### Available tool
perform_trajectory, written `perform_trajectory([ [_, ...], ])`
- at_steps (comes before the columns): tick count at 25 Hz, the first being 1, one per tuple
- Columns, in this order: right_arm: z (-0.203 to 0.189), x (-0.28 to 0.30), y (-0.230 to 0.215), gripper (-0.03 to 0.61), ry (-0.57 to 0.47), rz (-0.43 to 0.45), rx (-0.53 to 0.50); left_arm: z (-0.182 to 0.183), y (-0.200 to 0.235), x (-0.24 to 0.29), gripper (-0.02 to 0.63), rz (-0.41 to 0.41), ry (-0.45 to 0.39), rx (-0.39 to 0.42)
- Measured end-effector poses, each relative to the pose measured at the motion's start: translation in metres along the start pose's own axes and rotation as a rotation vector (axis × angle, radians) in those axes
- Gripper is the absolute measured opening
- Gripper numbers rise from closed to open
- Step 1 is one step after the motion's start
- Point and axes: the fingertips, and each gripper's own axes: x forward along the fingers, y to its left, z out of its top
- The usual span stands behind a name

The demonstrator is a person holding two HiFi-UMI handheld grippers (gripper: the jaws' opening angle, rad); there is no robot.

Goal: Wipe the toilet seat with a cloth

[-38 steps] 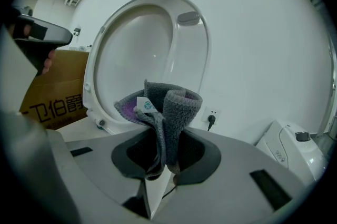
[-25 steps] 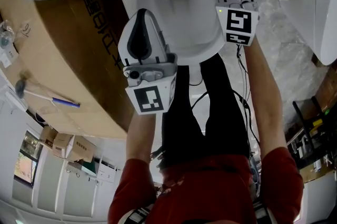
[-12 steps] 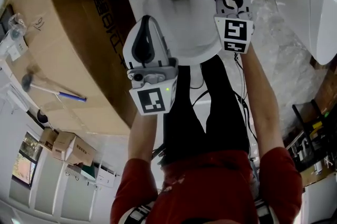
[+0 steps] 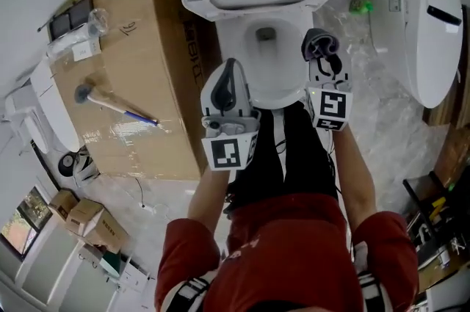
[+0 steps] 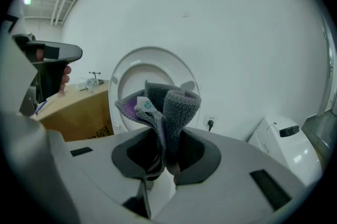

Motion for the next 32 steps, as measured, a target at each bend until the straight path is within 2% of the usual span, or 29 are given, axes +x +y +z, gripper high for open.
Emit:
perform_trajectory([
  [4, 0.056, -0.051, 0.006, 0.081, -0.057, -0.005, 0.021, 0.065, 0.001, -0.013, 0.014, -0.014, -0.070, 0.052],
  [9, 0.121, -0.123, 0.016, 0.081, -0.112, 0.014, 0.028, 0.139, 0.001, -0.039, 0.014, 0.021, -0.103, 0.040],
  [12, 0.170, -0.157, 0.013, 0.081, -0.183, 0.019, 0.019, 0.185, -0.006, -0.046, 0.014, 0.012, -0.153, 0.060],
  [17, 0.231, -0.201, -0.002, 0.081, -0.308, -0.026, -0.007, 0.235, -0.009, -0.061, 0.014, 0.002, -0.199, 0.094],
  [25, 0.251, -0.227, -0.016, 0.081, -0.364, -0.089, 0.018, 0.249, -0.003, -0.076, 0.014, 0.001, -0.187, 0.133],
  [32, 0.255, -0.238, -0.018, 0.081, -0.384, -0.108, 0.021, 0.228, -0.012, -0.057, 0.014, -0.073, -0.147, 0.166],
])
